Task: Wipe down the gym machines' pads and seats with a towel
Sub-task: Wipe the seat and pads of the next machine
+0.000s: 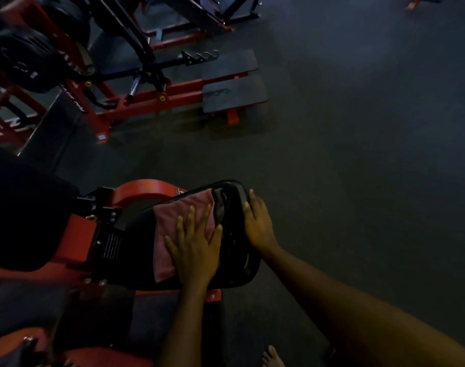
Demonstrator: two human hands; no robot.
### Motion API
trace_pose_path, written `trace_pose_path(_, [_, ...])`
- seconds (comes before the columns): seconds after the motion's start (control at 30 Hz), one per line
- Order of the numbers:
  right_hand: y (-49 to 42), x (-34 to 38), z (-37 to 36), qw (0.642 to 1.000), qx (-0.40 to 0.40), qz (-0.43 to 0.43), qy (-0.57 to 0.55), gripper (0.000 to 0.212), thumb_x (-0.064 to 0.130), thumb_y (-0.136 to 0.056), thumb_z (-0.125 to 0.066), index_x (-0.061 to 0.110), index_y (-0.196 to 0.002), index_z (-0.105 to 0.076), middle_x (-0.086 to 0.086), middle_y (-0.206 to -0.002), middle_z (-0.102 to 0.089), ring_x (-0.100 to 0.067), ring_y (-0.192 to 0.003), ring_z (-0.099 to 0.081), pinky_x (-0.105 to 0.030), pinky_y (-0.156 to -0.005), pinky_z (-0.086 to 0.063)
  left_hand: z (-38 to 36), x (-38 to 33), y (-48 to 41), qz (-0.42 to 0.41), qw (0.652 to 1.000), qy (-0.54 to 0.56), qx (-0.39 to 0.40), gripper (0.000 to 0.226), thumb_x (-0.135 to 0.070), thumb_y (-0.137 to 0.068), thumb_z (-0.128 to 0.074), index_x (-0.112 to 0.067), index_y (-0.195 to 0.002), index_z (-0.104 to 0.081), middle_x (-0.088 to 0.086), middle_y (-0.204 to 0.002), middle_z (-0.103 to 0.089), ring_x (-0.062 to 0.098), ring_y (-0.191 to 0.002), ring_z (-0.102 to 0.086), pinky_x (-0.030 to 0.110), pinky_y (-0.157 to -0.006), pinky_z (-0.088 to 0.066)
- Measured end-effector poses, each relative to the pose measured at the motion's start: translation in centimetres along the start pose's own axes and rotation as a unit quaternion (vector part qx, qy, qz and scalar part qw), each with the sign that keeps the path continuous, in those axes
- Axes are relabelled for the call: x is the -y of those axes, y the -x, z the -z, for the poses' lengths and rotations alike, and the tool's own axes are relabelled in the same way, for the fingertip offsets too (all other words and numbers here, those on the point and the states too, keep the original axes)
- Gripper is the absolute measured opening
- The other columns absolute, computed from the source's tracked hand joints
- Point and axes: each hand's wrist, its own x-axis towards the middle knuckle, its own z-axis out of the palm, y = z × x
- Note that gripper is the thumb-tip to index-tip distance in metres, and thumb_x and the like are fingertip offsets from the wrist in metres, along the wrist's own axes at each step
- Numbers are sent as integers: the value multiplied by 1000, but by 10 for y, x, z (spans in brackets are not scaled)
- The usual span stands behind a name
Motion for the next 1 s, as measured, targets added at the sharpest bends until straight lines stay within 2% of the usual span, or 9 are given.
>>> trace_pose_path(0.07, [-24,11,-1,999,26,21,12,54,34,-112,-33,18,-162,-22,-6,-166,-25,-21,-152,-26,-32,-121,-22,0,-4,-18,20,1000,-5,15,63,-65,-98,-35,-48,-156,-16,-12,-169,-5,20,-155,0,61,-121,1])
trace_pose_path(0.13, [-38,16,-4,999,30,30,14,52,32,-111,-34,16,-160,-26,-7,-164,-31,-22,-150,-31,-36,-122,-27,0,-12,-47,43,999,-2,31,65,-67,-98,-32,-50,-156,-9,-13,-169,2,21,-155,4,65,-119,1])
trace_pose_path(0.27, [-41,3,-9,997,11,14,-71,47,31,-111,-36,19,-156,-37,-3,-160,-40,-17,-145,-39,-40,-122,-32,3,-23,-75,65,997,7,49,64,-65,-99,-30,-46,-158,-9,-9,-169,1,25,-155,6,68,-117,4])
trace_pose_path(0.37, [-42,-3,-10,990,6,-16,-137,43,31,-111,-36,22,-153,-44,-1,-157,-45,-15,-142,-43,-39,-121,-35,1,-17,-45,14,999,5,43,64,-67,-98,-25,-50,-156,-6,-12,-169,3,22,-155,8,65,-119,5])
trace_pose_path(0.47, [-44,-6,-12,984,-5,-28,-176,40,28,-112,-36,22,-148,-50,-2,-151,-52,-15,-138,-49,-38,-118,-39,-2,-13,-16,-23,998,-28,44,68,-77,-85,-5,-59,-149,7,-16,-167,10,21,-155,9,64,-120,6])
trace_pose_path(0.57, [-46,-7,-11,987,-6,-26,-160,40,25,-111,-37,20,-149,-50,-3,-151,-52,-14,-138,-48,-33,-117,-39,-2,-24,-47,6,998,-19,67,68,-75,-93,-19,-52,-155,-5,-14,-168,8,21,-155,11,68,-117,6])
trace_pose_path(0.73, [-49,0,-8,998,1,14,-53,43,21,-110,-37,17,-152,-44,-5,-154,-48,-19,-142,-45,-38,-120,-35,2,-48,-104,45,996,29,69,66,-69,-97,-30,-41,-156,-24,-10,-168,-12,24,-155,2,71,-115,3])
trace_pose_path(0.9, [-77,15,-2,997,42,10,60,40,23,-110,-37,10,-144,-54,-13,-141,-59,-29,-130,-56,-30,-105,-42,-2,-26,-39,33,999,14,14,61,-66,-99,-24,-47,-156,-17,-10,-169,-5,22,-156,3,65,-119,2])
trace_pose_path(1.0, [-83,16,-8,999,43,13,29,37,25,-110,-37,11,-137,-59,-14,-130,-65,-28,-119,-62,-41,-105,-49,-10,-10,9,35,999,2,-16,69,-72,-89,-12,-52,-154,-21,-12,-168,-9,23,-156,-1,67,-119,-1])
